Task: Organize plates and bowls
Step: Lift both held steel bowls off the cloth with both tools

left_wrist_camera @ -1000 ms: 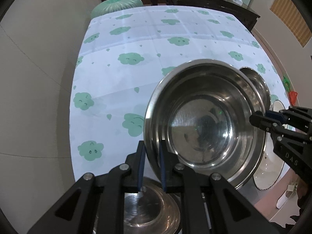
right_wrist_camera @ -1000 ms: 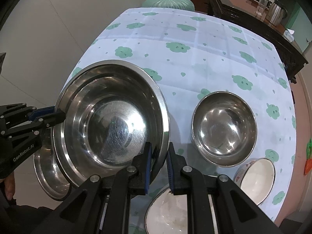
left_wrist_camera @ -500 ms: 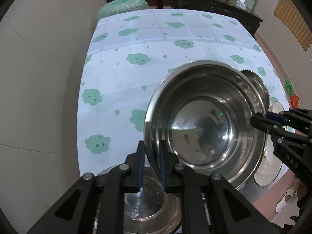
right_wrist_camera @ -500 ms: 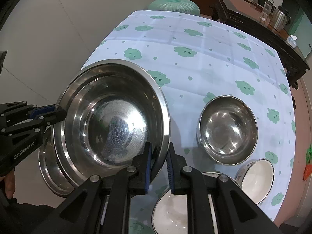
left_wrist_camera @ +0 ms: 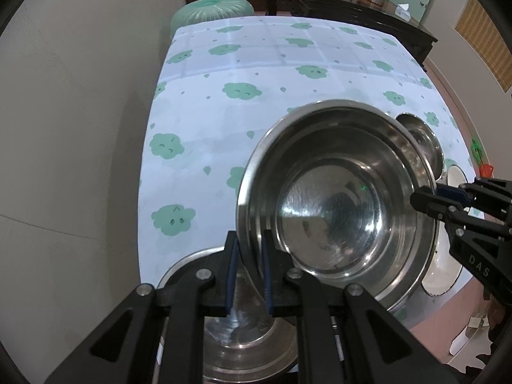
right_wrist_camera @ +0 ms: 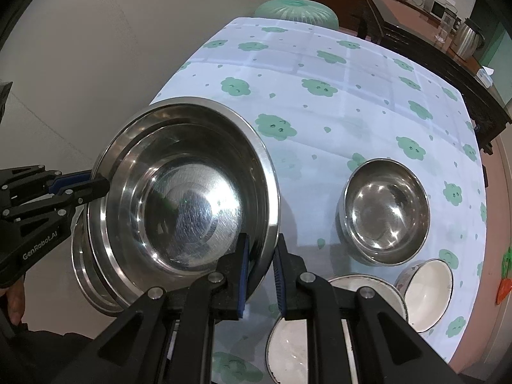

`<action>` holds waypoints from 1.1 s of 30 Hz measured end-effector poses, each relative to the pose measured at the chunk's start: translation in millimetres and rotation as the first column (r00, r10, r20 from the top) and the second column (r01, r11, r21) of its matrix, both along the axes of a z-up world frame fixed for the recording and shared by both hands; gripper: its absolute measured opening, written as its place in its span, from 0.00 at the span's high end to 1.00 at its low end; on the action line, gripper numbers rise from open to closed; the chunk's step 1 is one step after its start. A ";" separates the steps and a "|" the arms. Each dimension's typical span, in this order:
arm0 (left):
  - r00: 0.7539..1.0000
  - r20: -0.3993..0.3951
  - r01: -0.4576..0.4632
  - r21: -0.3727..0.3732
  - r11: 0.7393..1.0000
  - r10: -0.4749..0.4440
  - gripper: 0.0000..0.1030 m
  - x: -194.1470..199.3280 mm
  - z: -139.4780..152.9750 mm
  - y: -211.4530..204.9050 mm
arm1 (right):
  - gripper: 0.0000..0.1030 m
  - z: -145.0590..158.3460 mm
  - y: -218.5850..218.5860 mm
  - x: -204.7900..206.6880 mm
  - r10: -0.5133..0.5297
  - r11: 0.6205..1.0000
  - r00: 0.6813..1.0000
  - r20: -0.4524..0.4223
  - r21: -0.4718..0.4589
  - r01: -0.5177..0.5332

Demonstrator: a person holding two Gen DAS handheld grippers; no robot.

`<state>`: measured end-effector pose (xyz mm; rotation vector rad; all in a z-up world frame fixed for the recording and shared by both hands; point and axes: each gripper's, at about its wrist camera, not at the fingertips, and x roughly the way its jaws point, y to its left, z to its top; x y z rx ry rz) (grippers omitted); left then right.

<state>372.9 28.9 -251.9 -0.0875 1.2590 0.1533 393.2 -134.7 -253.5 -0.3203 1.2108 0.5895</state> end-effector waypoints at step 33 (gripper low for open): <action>0.994 -0.005 -0.108 0.000 0.994 0.108 0.89 -50.5 3.1 35.6 | 0.84 4.8 41.8 -36.7 0.101 0.995 0.995 -0.007 0.007 -0.101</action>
